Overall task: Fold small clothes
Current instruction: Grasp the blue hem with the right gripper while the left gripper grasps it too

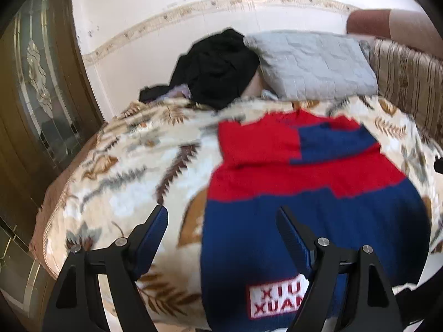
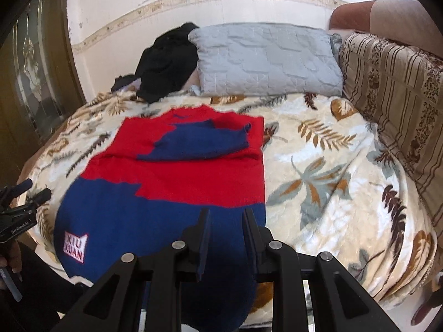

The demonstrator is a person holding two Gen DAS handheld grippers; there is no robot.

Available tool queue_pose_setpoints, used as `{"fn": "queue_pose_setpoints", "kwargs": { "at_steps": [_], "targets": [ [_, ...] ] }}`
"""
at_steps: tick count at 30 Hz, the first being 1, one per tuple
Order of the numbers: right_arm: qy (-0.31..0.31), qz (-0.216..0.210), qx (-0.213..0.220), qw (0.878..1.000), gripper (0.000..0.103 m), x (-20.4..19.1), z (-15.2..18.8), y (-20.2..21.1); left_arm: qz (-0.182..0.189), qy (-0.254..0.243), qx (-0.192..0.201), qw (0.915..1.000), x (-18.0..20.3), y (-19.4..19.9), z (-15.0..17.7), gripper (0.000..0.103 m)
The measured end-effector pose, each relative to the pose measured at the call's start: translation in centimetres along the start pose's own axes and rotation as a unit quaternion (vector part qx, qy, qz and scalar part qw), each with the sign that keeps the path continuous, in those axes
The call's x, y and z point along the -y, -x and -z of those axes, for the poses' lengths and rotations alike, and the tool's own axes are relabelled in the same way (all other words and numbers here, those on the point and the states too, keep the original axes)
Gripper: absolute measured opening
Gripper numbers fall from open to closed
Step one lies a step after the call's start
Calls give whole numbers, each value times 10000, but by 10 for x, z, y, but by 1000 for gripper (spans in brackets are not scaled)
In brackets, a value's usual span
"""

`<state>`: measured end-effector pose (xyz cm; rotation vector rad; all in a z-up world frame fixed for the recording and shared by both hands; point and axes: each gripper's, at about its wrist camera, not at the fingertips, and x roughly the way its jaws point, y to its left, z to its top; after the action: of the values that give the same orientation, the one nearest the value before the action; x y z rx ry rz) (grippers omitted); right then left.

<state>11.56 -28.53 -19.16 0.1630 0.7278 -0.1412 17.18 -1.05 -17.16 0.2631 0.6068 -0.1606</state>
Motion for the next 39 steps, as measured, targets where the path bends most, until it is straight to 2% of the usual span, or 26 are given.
{"fn": "queue_pose_setpoints", "kwargs": {
  "at_steps": [3, 7, 14, 16, 17, 18, 19, 23, 26, 29, 30, 32, 36, 39],
  "targets": [
    [-88, -2, 241, 9997, 27, 1, -10, 11, -291, -22, 235, 9993, -5, 11, -12, 81],
    [-106, -48, 356, 9993, 27, 2, -14, 20, -367, -23, 251, 9990, -13, 18, -9, 81],
    [-214, -464, 63, 9987, 27, 8, 5, 25, -9, 184, -528, 9984, -34, 15, 35, 81],
    [-347, -626, -113, 9974, 38, 14, 17, 26, 30, 210, -792, 9966, -39, 12, 54, 81],
    [-418, -663, -158, 9968, 63, 17, 22, 26, 58, 229, -862, 9960, -41, 12, 61, 81],
    [-554, -692, -199, 9959, 74, 21, 31, 27, 129, 277, -1001, 9945, -46, 11, 73, 81],
    [-736, -767, -158, 9942, 79, 26, 40, 30, 165, 312, -1082, 9935, -48, 9, 78, 81],
    [-1222, -894, -502, 9872, 79, 41, 68, 22, 421, 739, -1541, 9844, -61, 1, 109, 81],
    [-1426, -808, -869, 9826, 79, 44, 87, 11, 547, 909, -1551, 9822, -63, 0, 116, 81],
    [-1724, -891, -1173, 9740, 79, 43, 99, 1, 757, 946, -1524, 9809, -59, 1, 120, 73],
    [-1759, -898, -1211, 9728, 79, 41, 101, -1, 742, 850, -1498, 9823, -55, 2, 121, 68],
    [-1711, -795, -1274, 9737, 79, 35, 104, -5, 598, 755, -1506, 9839, -50, 1, 123, 67],
    [-1418, -282, -1251, 9816, 78, 21, 111, -8, 214, 684, -1538, 9855, -40, -4, 125, 68],
    [-1265, -95, -1212, 9845, 78, 13, 115, -9, 276, 661, -1668, 9834, -30, -13, 128, 69]
  ]
}}
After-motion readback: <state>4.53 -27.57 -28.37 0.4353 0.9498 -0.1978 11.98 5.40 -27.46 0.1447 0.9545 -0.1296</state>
